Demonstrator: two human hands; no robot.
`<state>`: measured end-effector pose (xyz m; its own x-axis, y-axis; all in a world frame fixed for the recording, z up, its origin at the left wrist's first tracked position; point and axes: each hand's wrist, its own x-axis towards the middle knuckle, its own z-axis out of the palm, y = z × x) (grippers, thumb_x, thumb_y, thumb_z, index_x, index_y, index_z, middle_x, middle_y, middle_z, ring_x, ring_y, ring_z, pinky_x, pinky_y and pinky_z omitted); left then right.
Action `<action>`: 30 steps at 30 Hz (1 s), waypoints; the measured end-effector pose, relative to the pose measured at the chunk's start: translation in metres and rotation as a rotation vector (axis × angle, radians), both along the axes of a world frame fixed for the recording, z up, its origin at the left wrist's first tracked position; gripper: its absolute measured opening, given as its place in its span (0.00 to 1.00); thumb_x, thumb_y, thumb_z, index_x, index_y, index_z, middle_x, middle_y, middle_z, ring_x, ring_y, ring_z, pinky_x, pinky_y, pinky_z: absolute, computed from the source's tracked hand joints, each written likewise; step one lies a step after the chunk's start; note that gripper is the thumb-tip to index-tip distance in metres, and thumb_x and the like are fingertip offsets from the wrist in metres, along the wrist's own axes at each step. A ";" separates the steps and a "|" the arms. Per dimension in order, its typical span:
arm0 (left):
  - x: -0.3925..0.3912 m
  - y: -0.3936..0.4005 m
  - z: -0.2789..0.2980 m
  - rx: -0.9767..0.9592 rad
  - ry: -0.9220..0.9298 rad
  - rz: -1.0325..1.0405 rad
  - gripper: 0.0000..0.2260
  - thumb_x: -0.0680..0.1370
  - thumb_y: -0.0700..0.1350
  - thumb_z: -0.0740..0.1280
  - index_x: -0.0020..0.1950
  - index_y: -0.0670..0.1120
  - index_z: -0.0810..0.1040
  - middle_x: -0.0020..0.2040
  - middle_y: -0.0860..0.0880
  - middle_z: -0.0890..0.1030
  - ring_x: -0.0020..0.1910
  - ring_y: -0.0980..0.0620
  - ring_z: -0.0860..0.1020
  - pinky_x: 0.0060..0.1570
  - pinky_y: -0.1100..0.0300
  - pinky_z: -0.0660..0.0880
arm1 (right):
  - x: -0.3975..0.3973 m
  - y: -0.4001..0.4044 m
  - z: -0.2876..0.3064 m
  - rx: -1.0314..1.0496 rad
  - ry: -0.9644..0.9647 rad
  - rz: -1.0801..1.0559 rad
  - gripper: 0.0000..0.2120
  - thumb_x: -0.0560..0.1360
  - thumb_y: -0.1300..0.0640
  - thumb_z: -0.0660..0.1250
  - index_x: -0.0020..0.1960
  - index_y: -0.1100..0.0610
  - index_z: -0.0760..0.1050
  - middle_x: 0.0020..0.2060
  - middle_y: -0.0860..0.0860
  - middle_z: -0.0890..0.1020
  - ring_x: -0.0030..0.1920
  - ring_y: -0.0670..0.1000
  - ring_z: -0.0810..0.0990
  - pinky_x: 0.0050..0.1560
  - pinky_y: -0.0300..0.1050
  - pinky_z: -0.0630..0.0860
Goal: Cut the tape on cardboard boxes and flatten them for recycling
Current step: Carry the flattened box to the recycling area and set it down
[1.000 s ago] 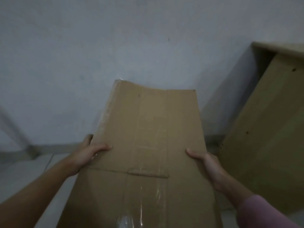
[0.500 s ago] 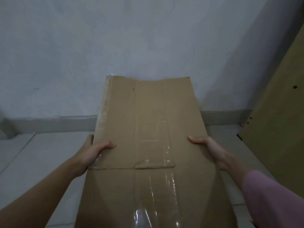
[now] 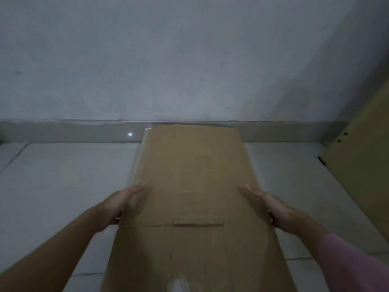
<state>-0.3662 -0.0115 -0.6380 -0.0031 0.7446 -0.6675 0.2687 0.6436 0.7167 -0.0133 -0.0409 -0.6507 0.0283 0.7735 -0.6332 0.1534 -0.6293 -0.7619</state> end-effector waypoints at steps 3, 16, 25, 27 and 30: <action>-0.004 0.008 -0.005 0.083 0.180 0.049 0.29 0.74 0.64 0.62 0.63 0.43 0.73 0.52 0.45 0.78 0.51 0.44 0.76 0.49 0.53 0.70 | 0.003 0.011 0.002 0.061 -0.145 -0.040 0.41 0.63 0.28 0.63 0.68 0.53 0.70 0.63 0.53 0.76 0.62 0.57 0.75 0.65 0.55 0.69; -0.006 0.009 -0.035 0.160 -0.069 0.123 0.22 0.76 0.59 0.61 0.63 0.46 0.75 0.51 0.44 0.83 0.47 0.43 0.82 0.44 0.54 0.76 | -0.024 0.026 -0.026 0.209 -0.250 -0.061 0.33 0.68 0.37 0.70 0.68 0.49 0.66 0.58 0.48 0.79 0.54 0.52 0.80 0.59 0.53 0.76; -0.012 0.006 -0.018 0.011 -0.205 0.127 0.18 0.76 0.55 0.62 0.54 0.42 0.79 0.44 0.39 0.84 0.38 0.42 0.83 0.40 0.53 0.77 | -0.010 0.029 -0.020 0.116 -0.215 -0.084 0.48 0.63 0.32 0.72 0.73 0.54 0.60 0.65 0.51 0.73 0.59 0.54 0.76 0.59 0.48 0.72; -0.007 0.009 -0.019 0.020 -0.236 0.139 0.19 0.77 0.56 0.61 0.50 0.41 0.80 0.41 0.39 0.84 0.33 0.43 0.83 0.35 0.55 0.77 | -0.007 0.036 -0.032 0.043 -0.119 -0.076 0.51 0.58 0.26 0.70 0.72 0.54 0.64 0.63 0.51 0.77 0.57 0.55 0.80 0.61 0.53 0.74; 0.005 0.009 -0.025 0.011 -0.276 0.188 0.20 0.76 0.57 0.61 0.50 0.40 0.81 0.39 0.38 0.84 0.31 0.43 0.82 0.38 0.54 0.75 | -0.009 0.041 -0.036 0.028 -0.019 -0.029 0.38 0.59 0.30 0.70 0.60 0.54 0.78 0.51 0.54 0.84 0.49 0.56 0.84 0.58 0.55 0.76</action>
<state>-0.3615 -0.0023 -0.6628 0.0392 0.7551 -0.6544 -0.0593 0.6556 0.7528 -0.0223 0.0006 -0.6863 0.0629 0.7893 -0.6108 0.1502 -0.6126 -0.7760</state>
